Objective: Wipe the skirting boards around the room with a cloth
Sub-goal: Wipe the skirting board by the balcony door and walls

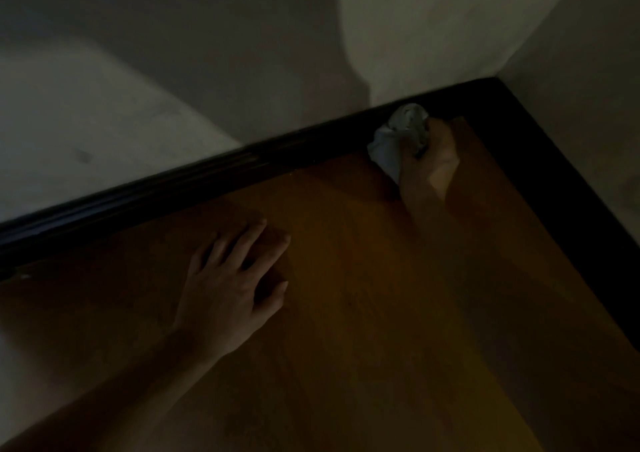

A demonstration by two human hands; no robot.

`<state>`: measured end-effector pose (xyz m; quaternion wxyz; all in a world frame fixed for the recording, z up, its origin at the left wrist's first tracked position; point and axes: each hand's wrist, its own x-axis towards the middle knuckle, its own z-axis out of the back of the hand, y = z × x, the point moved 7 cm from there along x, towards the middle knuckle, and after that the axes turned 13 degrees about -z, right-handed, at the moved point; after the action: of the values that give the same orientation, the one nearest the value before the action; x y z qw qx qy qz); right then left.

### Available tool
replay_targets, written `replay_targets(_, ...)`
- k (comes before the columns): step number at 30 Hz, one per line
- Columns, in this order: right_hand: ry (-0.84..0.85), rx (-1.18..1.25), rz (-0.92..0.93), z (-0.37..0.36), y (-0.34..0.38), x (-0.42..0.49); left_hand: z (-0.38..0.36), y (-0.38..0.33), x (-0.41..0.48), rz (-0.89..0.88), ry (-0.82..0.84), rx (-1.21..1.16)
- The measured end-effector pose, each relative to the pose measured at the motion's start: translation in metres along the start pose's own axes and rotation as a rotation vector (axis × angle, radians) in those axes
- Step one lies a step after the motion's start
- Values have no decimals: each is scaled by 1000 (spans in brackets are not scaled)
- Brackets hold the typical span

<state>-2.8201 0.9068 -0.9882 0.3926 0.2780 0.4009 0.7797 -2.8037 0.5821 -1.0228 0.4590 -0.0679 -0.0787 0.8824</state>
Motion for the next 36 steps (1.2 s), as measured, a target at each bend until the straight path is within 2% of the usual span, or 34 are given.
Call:
replay_targets(2,68,-42,180,-14,18,-23,0,-1,0,11,8,-13)
replay_targets(4,115,-68,276,-27,30,-40,2,-2,0,23,20,-18)
replay_targets(11,224,-44,292,-42,42,-62,9,-4,1,36,79,-15)
replay_targets(14,169,-105,243,-34,33,-48,9,-2,2,44,131,-2)
replay_targets(19,-27,-105,28,-5,6,-16,12,-9,23,-20,154,29)
replay_targets(22,-36,-99,-28,-5,1,-17,8,-22,44,-83,127,5)
replay_targets(27,14,-114,27,-9,4,-5,-1,-40,72,-130,105,-75)
replay_targets(33,-152,-34,-247,32,-28,44,-6,-40,73,-160,61,-54)
replay_targets(36,-107,-33,-126,28,-23,41,-6,-38,73,-160,46,-46)
